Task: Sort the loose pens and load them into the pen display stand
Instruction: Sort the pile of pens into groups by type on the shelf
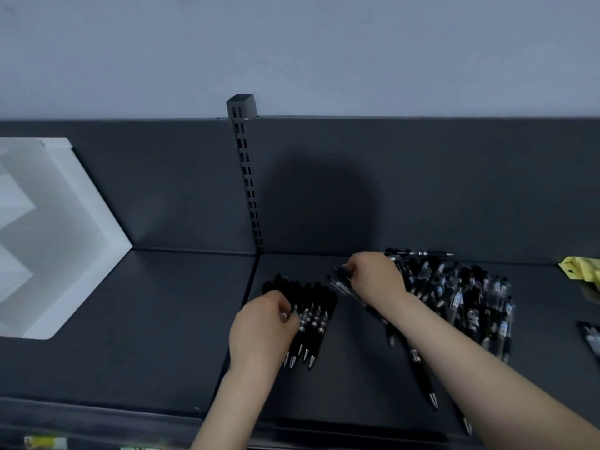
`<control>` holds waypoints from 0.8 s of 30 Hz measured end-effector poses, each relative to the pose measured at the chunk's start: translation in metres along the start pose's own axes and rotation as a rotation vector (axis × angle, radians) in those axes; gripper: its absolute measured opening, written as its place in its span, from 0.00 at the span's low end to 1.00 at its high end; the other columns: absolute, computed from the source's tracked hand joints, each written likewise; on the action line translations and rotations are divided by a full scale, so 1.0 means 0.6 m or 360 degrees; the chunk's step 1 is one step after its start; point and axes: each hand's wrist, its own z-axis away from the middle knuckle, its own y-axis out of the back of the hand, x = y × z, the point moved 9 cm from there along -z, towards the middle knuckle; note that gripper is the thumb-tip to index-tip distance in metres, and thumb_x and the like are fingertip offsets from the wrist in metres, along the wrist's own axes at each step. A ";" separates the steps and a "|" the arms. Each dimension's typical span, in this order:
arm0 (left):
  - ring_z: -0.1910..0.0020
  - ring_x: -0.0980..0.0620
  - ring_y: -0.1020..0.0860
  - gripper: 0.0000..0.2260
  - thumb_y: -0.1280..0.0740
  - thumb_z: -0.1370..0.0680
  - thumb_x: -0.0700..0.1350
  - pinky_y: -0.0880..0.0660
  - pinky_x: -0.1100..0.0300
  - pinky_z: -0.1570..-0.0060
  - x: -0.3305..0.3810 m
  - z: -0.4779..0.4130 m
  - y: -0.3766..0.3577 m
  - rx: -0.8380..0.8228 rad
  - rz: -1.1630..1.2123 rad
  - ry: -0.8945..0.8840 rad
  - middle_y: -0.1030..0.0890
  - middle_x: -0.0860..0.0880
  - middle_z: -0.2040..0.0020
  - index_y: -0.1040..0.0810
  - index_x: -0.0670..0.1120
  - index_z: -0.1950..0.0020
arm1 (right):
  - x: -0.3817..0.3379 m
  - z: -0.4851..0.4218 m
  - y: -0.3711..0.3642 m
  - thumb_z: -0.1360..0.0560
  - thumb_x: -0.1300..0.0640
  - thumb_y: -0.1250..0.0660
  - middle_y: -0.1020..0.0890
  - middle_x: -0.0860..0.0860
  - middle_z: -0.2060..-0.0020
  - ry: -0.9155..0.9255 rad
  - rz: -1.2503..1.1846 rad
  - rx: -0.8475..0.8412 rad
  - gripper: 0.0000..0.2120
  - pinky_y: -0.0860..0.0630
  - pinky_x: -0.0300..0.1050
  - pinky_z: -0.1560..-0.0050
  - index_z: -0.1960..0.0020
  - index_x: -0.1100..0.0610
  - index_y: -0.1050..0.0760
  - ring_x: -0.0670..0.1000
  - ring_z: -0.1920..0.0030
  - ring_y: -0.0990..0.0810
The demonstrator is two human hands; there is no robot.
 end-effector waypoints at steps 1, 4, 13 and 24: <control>0.64 0.59 0.23 0.01 0.33 0.25 0.48 0.25 0.61 0.66 0.003 0.002 -0.003 -0.0006 0.0017 -0.0012 0.21 0.56 0.64 0.22 0.53 0.55 | -0.002 -0.005 -0.011 0.31 0.69 0.40 0.19 0.56 0.55 0.0000 0.0148 -0.0099 0.10 0.27 0.45 0.60 0.55 0.60 0.23 0.60 0.51 0.20; 0.65 0.60 0.23 0.01 0.32 0.26 0.48 0.24 0.62 0.65 0.005 0.004 -0.007 -0.0007 0.0050 -0.0014 0.21 0.56 0.65 0.23 0.55 0.56 | -0.001 -0.014 -0.036 0.29 0.71 0.39 0.20 0.57 0.50 -0.0011 0.0417 -0.0258 0.12 0.27 0.47 0.58 0.51 0.60 0.23 0.59 0.48 0.21; 0.65 0.60 0.24 0.03 0.31 0.26 0.48 0.28 0.64 0.69 0.010 -0.012 -0.008 0.0055 0.0038 0.0012 0.22 0.56 0.66 0.23 0.55 0.59 | 0.061 -0.040 -0.002 0.34 0.64 0.34 0.18 0.54 0.60 -0.0185 -0.0244 -0.0101 0.08 0.21 0.46 0.57 0.56 0.60 0.20 0.55 0.56 0.20; 0.63 0.61 0.24 0.01 0.32 0.26 0.49 0.25 0.62 0.63 0.109 -0.018 -0.108 -0.0210 0.0063 -0.0134 0.22 0.57 0.64 0.23 0.55 0.57 | 0.194 -0.028 0.047 0.28 0.65 0.29 0.21 0.53 0.65 -0.0639 -0.1642 0.0114 0.07 0.21 0.37 0.67 0.51 0.61 0.23 0.49 0.67 0.22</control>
